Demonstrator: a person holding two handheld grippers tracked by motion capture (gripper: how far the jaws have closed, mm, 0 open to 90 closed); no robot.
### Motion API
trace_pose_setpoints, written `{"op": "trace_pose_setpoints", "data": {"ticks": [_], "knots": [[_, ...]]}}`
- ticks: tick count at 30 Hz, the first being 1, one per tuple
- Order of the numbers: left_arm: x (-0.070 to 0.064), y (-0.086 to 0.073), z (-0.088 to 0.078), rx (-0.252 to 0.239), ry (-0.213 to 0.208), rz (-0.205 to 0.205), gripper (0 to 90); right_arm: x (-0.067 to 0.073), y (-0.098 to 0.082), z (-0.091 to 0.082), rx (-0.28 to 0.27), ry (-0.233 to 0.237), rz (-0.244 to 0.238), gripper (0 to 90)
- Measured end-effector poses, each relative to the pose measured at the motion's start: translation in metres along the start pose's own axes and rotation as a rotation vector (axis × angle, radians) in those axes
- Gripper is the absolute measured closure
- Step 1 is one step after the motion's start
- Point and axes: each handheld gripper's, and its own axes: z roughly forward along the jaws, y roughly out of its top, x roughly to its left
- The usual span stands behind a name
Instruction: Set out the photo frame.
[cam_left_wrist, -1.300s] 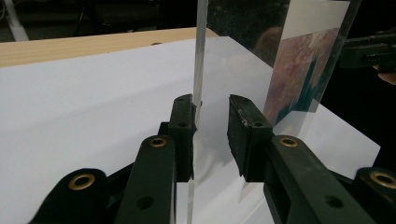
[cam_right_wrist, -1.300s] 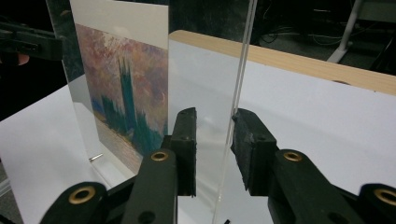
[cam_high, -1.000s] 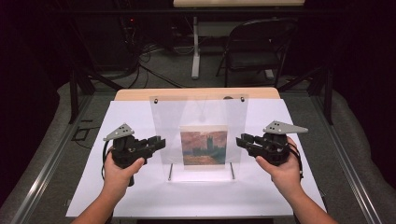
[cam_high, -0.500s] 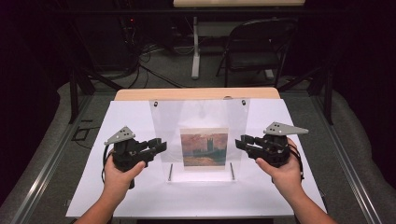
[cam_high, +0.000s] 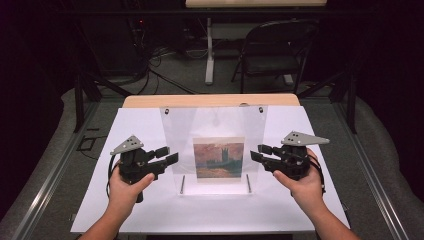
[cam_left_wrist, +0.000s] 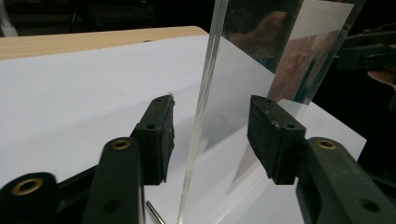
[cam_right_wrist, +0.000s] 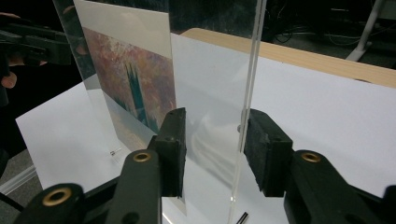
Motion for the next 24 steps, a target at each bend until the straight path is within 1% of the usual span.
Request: {"op": "trace_pose_setpoints", "data": {"ticks": [3, 6, 10, 12, 14, 17, 18, 21, 22, 24], "knots": [[-0.001, 0.001, -0.002, -0.011, 0.012, 0.009, 44.2, 0.001, 0.001, 0.0, -0.011, -0.002, 0.002, 49.0], [-0.002, 0.001, -0.004, -0.007, 0.036, 0.021, 40.7, 0.001, 0.001, -0.001, -0.025, -0.01, 0.001, 42.1], [-0.002, 0.0, -0.008, 0.001, 0.062, 0.031, 36.8, 0.001, 0.001, -0.003, -0.032, -0.02, -0.006, 36.7], [-0.002, 0.0, -0.01, 0.005, 0.086, 0.042, 35.0, 0.002, 0.0, -0.005, -0.031, -0.029, -0.013, 35.3], [-0.003, -0.001, -0.013, 0.006, 0.1, 0.058, 33.9, 0.003, 0.0, -0.008, -0.031, -0.036, -0.02, 33.9], [-0.004, -0.002, -0.017, 0.005, 0.114, 0.069, 33.5, 0.004, -0.001, -0.012, -0.035, -0.048, -0.029, 33.6], [-0.004, -0.002, -0.019, 0.001, 0.113, 0.069, 33.5, 0.004, -0.001, -0.013, -0.035, -0.051, -0.033, 33.6], [-0.004, -0.003, -0.026, -0.002, 0.125, 0.061, 33.5, 0.005, -0.002, -0.019, -0.042, -0.063, -0.036, 33.5], [-0.004, -0.004, -0.029, -0.002, 0.133, 0.054, 33.5, 0.005, -0.002, -0.021, -0.047, -0.069, -0.04, 33.5], [-0.004, -0.007, -0.034, -0.001, 0.152, 0.054, 33.6, 0.004, -0.004, -0.026, -0.056, -0.08, -0.032, 33.5]]}}
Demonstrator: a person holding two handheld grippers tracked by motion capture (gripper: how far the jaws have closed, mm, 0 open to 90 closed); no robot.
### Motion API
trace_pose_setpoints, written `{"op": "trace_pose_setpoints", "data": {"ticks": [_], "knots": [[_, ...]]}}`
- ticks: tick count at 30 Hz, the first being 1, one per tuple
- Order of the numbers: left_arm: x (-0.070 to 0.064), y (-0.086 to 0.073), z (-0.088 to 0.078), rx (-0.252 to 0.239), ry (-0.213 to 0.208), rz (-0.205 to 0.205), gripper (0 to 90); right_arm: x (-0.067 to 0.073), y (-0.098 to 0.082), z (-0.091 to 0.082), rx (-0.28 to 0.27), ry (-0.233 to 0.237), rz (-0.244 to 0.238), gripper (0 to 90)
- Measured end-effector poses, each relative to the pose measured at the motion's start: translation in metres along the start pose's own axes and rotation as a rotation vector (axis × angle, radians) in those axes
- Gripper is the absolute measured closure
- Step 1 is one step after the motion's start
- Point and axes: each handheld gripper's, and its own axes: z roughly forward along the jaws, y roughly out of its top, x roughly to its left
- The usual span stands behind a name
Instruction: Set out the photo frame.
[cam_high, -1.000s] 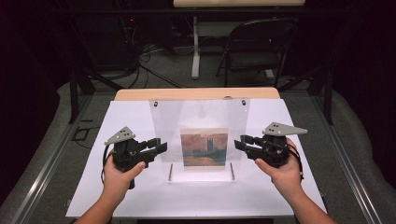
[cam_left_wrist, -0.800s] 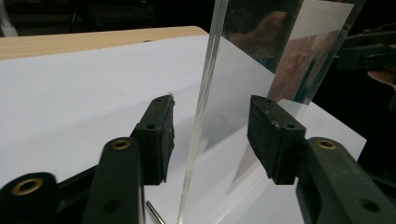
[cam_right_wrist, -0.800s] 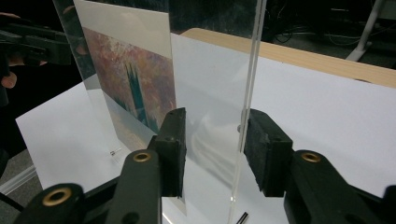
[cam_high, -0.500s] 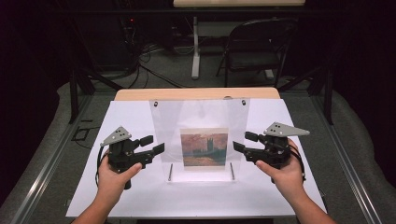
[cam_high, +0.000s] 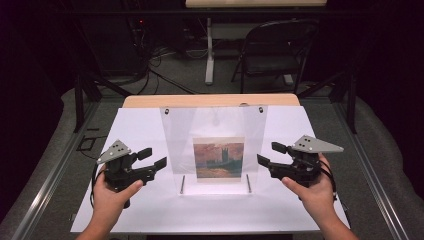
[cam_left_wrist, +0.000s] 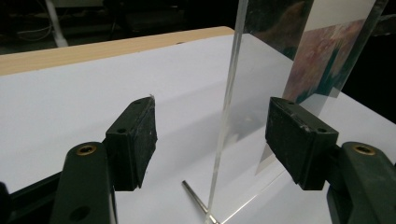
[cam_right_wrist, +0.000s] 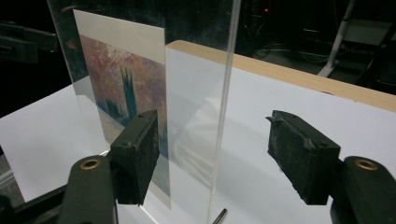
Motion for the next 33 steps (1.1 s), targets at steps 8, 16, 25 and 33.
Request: {"op": "trace_pose_setpoints", "data": {"ticks": [8, 16, 25, 33], "knots": [[0.008, -0.017, -0.012, -0.004, 0.041, -0.035, 33.5, -0.007, -0.014, -0.017, -0.021, -0.025, 0.054, 33.5], [0.024, -0.041, -0.007, 0.002, 0.049, -0.123, 33.6, -0.015, -0.039, -0.024, -0.007, -0.114, 0.062, 33.5], [0.034, -0.071, 0.007, 0.001, 0.103, -0.165, 33.8, -0.021, -0.079, -0.008, 0.051, -0.136, 0.1, 33.7], [0.04, -0.089, 0.019, 0.039, 0.143, -0.14, 34.0, -0.023, -0.101, 0.008, 0.08, -0.137, 0.12, 33.7]]}}
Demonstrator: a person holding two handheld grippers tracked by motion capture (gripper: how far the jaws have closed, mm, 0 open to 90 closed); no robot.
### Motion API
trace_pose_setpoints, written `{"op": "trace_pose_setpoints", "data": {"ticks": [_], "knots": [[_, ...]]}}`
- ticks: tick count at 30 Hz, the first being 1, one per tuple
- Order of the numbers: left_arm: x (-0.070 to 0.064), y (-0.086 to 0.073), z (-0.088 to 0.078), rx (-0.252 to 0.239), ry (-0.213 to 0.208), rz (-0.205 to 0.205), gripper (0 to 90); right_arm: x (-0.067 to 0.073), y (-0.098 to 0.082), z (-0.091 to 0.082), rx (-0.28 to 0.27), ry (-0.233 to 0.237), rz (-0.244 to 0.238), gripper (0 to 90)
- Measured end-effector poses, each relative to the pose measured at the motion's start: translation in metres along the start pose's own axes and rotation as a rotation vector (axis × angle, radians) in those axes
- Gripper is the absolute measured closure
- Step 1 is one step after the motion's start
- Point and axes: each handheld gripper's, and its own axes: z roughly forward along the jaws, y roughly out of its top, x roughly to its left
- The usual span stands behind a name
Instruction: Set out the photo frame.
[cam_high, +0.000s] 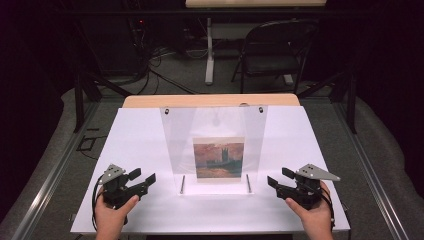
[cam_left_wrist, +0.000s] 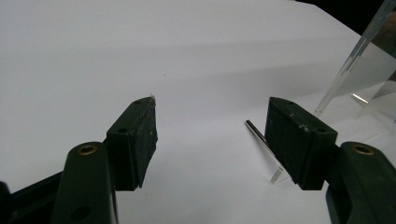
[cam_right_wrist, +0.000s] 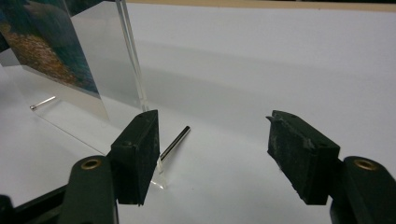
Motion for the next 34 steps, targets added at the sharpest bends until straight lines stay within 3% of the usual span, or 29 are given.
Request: {"op": "trace_pose_setpoints", "data": {"ticks": [5, 12, 34], "knots": [[0.0, -0.008, 0.006, 0.015, -0.01, 0.012, 34.1, -0.003, -0.008, 0.007, 0.019, 0.012, 0.022, 34.0], [-0.001, -0.013, 0.012, 0.042, 0.007, 0.041, 34.0, -0.005, -0.012, 0.016, 0.045, 0.014, 0.026, 34.1], [0.0, -0.017, 0.017, 0.069, -0.015, 0.018, 34.5, -0.019, -0.02, 0.013, 0.067, 0.057, 0.138, 35.0]]}}
